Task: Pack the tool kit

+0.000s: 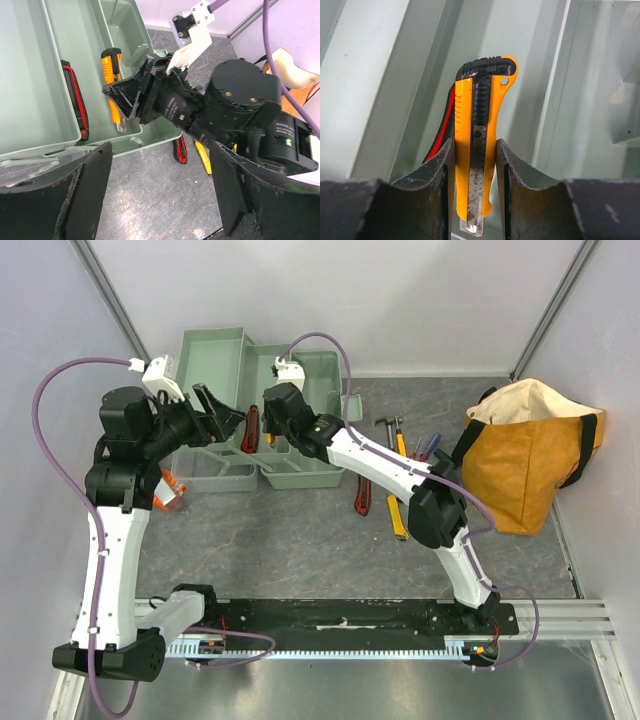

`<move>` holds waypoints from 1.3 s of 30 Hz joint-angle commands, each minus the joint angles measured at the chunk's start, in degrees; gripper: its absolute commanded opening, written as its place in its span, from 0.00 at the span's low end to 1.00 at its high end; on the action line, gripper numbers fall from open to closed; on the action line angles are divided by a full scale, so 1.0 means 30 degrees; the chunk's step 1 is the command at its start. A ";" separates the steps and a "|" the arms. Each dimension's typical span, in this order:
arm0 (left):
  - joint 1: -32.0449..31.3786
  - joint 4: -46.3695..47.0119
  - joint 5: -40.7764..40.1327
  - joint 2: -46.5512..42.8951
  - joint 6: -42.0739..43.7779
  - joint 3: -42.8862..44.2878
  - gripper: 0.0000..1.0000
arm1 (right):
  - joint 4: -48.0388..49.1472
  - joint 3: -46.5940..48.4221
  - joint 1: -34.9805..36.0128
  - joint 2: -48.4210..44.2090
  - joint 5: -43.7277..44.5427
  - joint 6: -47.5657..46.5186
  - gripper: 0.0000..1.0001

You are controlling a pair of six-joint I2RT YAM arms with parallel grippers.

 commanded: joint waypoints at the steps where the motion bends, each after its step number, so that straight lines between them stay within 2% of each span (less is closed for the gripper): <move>1: -0.0097 0.0734 0.0332 -0.0119 -0.0261 0.0081 0.83 | 0.0537 0.1813 0.0078 0.1121 0.0770 -0.0187 0.24; 7: -0.0068 0.0675 0.0331 0.0319 -0.0436 0.0724 0.83 | 0.0565 0.2869 0.0078 0.2791 0.1032 -0.0392 0.26; 20: -0.0068 0.0880 0.0244 0.0497 -0.0436 0.0638 0.83 | 0.1650 0.2928 0.0694 0.4199 0.1298 -0.0278 0.29; 32: -0.0068 0.0851 0.0039 0.0409 -0.0290 0.0462 0.83 | 0.2324 0.3544 0.0635 0.4258 -0.0343 0.2361 0.32; 39: -0.0097 0.0646 -0.0341 0.0233 -0.0085 0.0345 0.83 | 0.2032 0.2490 -0.0096 0.3439 0.1442 0.2566 0.30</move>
